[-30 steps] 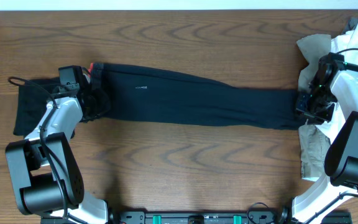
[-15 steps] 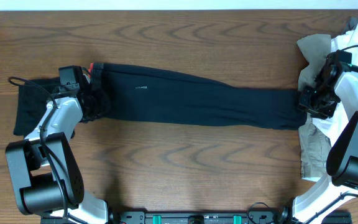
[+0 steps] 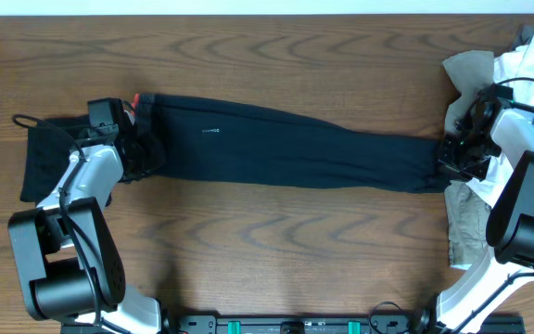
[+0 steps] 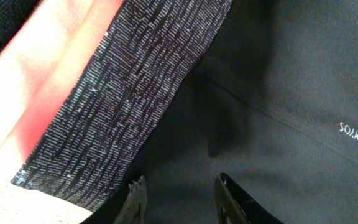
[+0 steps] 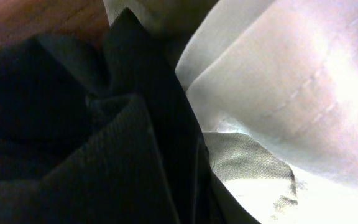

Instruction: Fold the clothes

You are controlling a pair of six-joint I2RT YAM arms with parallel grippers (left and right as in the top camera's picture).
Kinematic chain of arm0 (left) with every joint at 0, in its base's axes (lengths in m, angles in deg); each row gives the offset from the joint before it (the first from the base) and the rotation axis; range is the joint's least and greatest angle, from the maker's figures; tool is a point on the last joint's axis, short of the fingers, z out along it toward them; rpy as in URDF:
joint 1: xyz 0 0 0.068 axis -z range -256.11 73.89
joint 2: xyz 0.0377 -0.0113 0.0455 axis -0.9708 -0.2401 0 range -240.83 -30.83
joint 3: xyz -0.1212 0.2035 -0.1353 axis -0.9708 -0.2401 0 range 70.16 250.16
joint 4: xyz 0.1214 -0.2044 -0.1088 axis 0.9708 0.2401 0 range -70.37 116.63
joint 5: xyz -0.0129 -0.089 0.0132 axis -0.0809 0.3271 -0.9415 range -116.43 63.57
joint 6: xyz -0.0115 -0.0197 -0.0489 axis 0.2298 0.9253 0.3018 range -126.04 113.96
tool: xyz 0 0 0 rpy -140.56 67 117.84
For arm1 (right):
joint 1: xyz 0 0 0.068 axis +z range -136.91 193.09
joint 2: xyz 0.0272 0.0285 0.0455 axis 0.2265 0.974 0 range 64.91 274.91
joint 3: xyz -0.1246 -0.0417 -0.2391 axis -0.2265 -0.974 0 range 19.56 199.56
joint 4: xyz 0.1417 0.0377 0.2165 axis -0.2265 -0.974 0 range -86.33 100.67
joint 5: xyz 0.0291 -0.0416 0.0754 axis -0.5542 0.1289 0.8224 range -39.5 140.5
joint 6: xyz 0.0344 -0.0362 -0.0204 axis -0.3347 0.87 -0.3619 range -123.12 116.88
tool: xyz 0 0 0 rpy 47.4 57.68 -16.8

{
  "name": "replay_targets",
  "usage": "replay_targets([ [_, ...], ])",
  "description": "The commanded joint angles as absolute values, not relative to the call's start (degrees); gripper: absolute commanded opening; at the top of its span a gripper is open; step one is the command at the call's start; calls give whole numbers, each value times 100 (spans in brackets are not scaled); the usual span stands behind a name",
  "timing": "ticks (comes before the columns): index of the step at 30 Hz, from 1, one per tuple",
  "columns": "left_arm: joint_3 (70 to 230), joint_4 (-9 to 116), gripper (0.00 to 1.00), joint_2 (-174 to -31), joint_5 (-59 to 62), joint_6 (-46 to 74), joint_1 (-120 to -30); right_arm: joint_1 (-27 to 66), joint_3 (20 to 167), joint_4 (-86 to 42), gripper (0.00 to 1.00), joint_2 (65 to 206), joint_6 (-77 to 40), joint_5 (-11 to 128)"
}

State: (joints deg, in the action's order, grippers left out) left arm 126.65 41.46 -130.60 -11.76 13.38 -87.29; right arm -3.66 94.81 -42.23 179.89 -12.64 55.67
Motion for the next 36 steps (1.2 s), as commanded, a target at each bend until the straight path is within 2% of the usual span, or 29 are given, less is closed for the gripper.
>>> replay_targets([
  [1,12737,4172,39,-13051,-1208,1260,-8727,-333,9439,-4182,23,18076,-1148,5755],
  [8,12737,4176,38,-13051,-1208,1260,-8727,-333,9505,-4171,16,18031,-733,6452],
  [18,12737,4187,39,-13051,-1208,1260,-8727,-336,9568,-4094,17,17932,-374,6856],
  [23,12737,4187,39,-13051,-1208,1260,-8727,-344,9568,-4077,2,17926,-372,6854],
  [33,12739,4215,38,-13049,-1180,1260,-8727,-524,9983,-4236,1,17360,-477,6660],
  [36,12739,4275,33,-13029,-721,1098,-8727,-648,10254,-4453,1,17106,-477,6515],
])
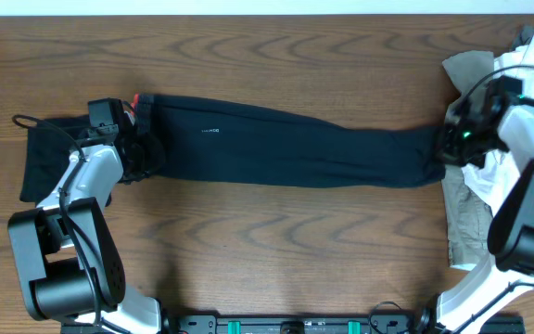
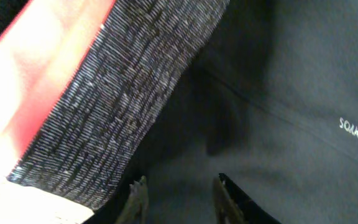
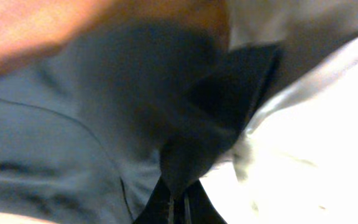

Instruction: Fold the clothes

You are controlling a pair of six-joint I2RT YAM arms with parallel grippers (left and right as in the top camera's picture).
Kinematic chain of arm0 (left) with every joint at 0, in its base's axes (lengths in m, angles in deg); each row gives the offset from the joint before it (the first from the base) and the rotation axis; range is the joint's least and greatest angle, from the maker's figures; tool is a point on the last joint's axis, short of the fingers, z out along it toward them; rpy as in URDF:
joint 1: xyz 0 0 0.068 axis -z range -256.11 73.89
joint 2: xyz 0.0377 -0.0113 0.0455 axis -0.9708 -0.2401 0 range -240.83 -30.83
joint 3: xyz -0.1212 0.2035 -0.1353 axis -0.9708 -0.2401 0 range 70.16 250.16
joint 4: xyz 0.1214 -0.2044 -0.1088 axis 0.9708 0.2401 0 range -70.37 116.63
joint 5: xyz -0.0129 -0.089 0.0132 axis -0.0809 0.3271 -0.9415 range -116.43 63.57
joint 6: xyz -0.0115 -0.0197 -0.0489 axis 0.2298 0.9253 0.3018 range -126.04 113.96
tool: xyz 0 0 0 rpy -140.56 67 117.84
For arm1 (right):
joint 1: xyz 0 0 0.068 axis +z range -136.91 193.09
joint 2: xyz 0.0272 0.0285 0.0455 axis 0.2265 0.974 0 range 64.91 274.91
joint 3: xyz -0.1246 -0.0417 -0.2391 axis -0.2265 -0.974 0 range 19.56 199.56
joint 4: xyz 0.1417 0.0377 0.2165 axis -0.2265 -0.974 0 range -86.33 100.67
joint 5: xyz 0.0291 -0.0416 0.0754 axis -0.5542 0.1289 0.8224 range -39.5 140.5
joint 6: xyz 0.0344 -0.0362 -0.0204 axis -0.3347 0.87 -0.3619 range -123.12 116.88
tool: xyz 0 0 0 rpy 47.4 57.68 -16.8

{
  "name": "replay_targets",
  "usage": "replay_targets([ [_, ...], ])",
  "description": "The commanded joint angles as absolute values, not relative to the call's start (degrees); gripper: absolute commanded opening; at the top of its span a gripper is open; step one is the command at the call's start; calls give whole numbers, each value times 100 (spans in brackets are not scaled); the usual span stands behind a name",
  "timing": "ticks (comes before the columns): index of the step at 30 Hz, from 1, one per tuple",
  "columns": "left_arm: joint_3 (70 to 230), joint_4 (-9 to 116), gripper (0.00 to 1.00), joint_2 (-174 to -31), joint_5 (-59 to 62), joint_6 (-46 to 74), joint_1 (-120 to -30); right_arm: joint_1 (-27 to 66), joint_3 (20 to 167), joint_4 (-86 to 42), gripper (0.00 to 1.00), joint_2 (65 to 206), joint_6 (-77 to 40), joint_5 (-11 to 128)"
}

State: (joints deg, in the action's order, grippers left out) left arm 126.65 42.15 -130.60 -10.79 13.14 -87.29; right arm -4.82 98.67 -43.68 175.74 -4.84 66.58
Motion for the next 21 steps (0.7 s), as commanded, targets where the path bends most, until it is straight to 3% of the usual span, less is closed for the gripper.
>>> replay_targets([
  [1,12739,4296,31,-13012,-511,1019,-8727,-677,10335,-4536,1,17054,-475,6459],
  [13,12739,4489,32,-12566,-140,899,-8663,-729,10951,-5299,1,16949,-361,5925],
  [21,12739,4624,32,-12566,-159,901,-8663,394,11013,-5688,1,16949,-444,5995],
])
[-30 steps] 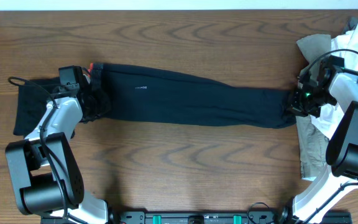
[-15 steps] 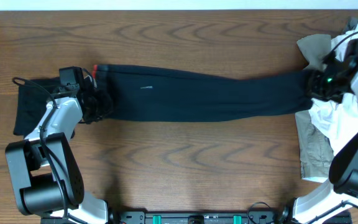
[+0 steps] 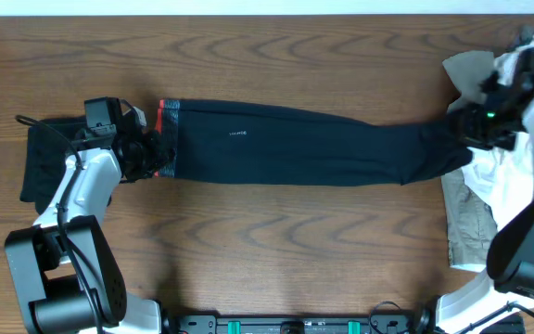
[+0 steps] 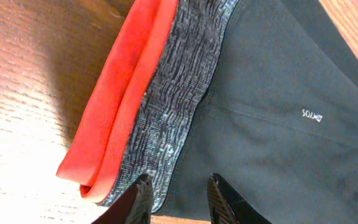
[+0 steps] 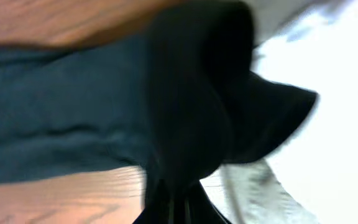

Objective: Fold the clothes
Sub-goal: 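Lift the leg end with the right gripper and fold it leftward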

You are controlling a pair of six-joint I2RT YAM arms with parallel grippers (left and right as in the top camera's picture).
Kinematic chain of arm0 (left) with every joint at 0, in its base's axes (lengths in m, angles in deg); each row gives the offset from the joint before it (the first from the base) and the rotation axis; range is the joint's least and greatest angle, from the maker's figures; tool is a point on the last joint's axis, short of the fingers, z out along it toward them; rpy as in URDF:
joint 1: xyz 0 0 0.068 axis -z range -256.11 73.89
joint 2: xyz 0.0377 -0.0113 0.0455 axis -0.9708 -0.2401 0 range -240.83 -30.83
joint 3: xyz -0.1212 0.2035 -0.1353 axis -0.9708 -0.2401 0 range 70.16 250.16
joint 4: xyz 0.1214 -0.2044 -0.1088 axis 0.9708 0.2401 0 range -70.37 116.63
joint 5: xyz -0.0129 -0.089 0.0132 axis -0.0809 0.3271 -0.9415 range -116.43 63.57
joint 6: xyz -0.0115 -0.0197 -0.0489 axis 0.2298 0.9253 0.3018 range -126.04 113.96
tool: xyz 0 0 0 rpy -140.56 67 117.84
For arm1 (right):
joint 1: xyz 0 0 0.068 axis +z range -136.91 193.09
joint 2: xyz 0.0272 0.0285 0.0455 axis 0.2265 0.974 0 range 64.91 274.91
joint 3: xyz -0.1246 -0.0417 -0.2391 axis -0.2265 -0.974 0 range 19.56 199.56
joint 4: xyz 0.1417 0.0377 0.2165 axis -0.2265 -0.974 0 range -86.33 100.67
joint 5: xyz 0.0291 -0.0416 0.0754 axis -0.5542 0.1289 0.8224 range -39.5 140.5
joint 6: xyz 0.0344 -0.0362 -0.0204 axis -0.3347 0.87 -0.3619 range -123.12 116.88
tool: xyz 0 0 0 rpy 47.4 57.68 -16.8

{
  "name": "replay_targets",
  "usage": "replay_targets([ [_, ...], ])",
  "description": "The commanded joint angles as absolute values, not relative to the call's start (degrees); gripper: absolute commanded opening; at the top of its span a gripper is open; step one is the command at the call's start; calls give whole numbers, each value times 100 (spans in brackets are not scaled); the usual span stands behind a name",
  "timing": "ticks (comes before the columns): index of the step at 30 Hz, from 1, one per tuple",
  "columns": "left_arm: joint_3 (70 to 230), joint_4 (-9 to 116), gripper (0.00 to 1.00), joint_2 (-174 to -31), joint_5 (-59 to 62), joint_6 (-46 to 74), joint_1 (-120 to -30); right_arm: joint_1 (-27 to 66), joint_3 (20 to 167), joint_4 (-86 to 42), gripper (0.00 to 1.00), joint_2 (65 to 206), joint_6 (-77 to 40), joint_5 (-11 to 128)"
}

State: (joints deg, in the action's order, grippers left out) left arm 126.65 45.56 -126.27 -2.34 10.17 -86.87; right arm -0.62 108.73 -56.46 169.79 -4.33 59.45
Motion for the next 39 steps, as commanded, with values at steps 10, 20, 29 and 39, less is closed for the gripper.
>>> replay_targets([
  [10,12739,4683,37,-12566,-159,899,-8663,2464,11008,-5163,2,16992,-1371,5987],
  [20,12739,4773,38,-12566,-159,899,-8663,3680,11008,-4361,1,17692,-1780,5993],
  [29,12739,4790,39,-12566,-159,899,-8663,4139,11008,-3817,3,18205,-1878,6043],
  [39,12739,4790,39,-12566,-159,899,-8663,4241,11008,-3515,5,18254,-1871,6183],
])
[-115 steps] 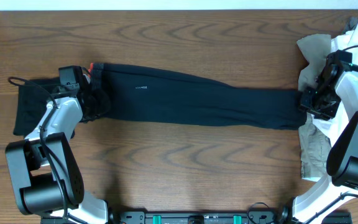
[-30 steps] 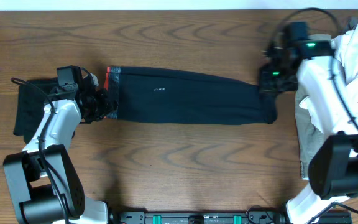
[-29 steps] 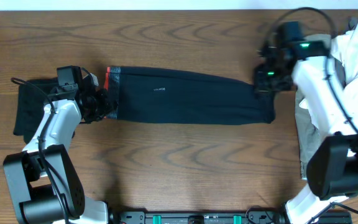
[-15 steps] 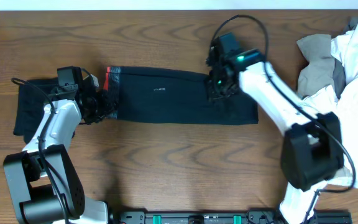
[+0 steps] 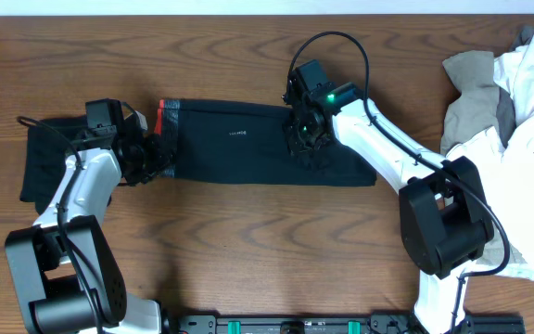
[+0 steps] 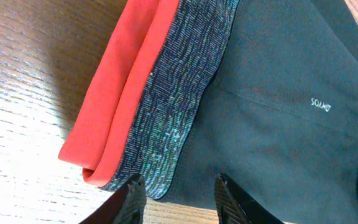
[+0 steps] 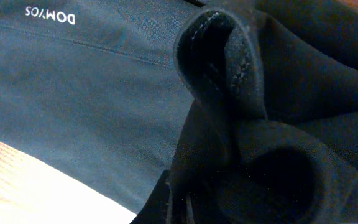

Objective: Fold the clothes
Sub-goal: 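Lift the leg end with the right gripper and fold it leftward, then lay the leg end down mid-strip and press the fold with right gripper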

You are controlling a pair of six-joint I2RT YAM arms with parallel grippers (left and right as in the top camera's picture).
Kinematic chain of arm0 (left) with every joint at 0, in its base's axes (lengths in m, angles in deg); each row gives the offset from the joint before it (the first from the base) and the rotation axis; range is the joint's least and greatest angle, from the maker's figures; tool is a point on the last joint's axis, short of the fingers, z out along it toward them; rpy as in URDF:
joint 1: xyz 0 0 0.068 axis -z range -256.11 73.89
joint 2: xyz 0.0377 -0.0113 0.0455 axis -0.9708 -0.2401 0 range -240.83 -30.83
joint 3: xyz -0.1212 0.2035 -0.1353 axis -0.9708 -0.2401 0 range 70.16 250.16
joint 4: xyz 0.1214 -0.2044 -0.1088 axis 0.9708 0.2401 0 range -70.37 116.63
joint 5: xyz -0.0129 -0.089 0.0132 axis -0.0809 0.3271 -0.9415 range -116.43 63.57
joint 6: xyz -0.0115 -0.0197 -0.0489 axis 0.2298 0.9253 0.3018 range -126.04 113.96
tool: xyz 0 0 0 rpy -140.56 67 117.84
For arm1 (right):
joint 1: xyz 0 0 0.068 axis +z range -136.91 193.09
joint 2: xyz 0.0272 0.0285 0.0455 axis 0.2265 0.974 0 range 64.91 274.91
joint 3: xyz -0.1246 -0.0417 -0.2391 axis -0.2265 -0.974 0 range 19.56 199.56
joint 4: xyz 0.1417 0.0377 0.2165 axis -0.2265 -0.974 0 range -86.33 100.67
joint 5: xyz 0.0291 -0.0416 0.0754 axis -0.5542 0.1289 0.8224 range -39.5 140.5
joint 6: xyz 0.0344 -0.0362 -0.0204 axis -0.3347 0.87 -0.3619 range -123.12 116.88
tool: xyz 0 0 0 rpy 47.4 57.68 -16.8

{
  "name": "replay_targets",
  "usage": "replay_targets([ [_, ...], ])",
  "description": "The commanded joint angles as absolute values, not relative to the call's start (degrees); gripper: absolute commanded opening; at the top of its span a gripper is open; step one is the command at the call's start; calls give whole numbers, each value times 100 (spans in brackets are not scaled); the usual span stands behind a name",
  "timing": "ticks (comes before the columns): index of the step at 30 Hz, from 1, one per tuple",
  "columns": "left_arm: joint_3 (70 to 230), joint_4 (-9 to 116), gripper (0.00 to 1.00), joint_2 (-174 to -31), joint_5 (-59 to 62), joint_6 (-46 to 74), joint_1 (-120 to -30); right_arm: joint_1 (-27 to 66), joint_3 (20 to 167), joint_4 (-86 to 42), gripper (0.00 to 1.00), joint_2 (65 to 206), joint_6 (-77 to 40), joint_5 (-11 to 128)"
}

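Dark navy pants [image 5: 239, 139] lie across the table, doubled over, with the fold at the right [image 5: 369, 172]. Their red and grey waistband [image 6: 166, 93] points left. My right gripper [image 5: 306, 139] hovers over the middle of the pants, shut on the bunched leg ends [image 7: 229, 81]; its fingertips [image 7: 182, 208] are buried in dark cloth. My left gripper [image 5: 153, 153] stands open at the lower corner of the waistband, its fingers [image 6: 132, 199] apart over the cloth edge and bare wood.
A dark garment [image 5: 40, 158] lies at the far left behind the left arm. A pile of white and beige clothes [image 5: 517, 111] fills the right edge. The right arm's cable [image 5: 332, 42] loops above the pants.
My right gripper, then at the far right by the pile with the leg ends, is now over the middle of the pants. The legs lie folded back. The left gripper has hardly moved.
The pants lay stretched at full length, the right gripper at the leg ends by the pile, the left at the waistband. Then the right held the ends. Then the whole garment sat further right with its red band showing. Now it is doubled over.
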State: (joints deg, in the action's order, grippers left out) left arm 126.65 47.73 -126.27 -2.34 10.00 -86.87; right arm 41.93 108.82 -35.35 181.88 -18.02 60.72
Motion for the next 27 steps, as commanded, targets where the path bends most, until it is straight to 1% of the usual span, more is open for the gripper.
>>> replay_targets([
  [1,12739,4788,39,-12566,-159,899,-8663,4241,11008,-3506,9,18258,-1826,6242],
  [3,12739,4788,39,-12566,-159,899,-8663,4243,11008,-3399,24,18258,-1412,6688],
  [4,12739,4790,39,-12566,-159,899,-8663,4243,11008,-3329,38,18258,-1115,7038],
  [5,12739,4788,39,-12566,-159,899,-8663,4243,11008,-3238,46,18258,-731,7497],
  [6,12739,4788,39,-12566,-159,899,-8663,4241,11008,-3172,50,18258,-455,7860],
  [7,12739,4790,39,-12566,-159,899,-8663,4241,11008,-3085,52,18258,-256,8216],
  [12,12739,4810,39,-12566,-161,899,-8663,4152,11008,-3004,54,18258,-291,8192],
  [17,12739,4810,39,-12566,-161,899,-8663,4007,11010,-3402,53,18256,-785,7079],
  [20,12739,4810,39,-12566,-161,899,-8663,3942,11010,-3738,51,18256,-1122,6218],
  [23,12739,4808,39,-12566,-196,899,-8663,3931,11008,-3819,49,18258,-1165,5984],
  [27,12739,4812,39,-12566,-312,899,-8663,4007,10960,-3786,38,18258,-1161,5969],
])
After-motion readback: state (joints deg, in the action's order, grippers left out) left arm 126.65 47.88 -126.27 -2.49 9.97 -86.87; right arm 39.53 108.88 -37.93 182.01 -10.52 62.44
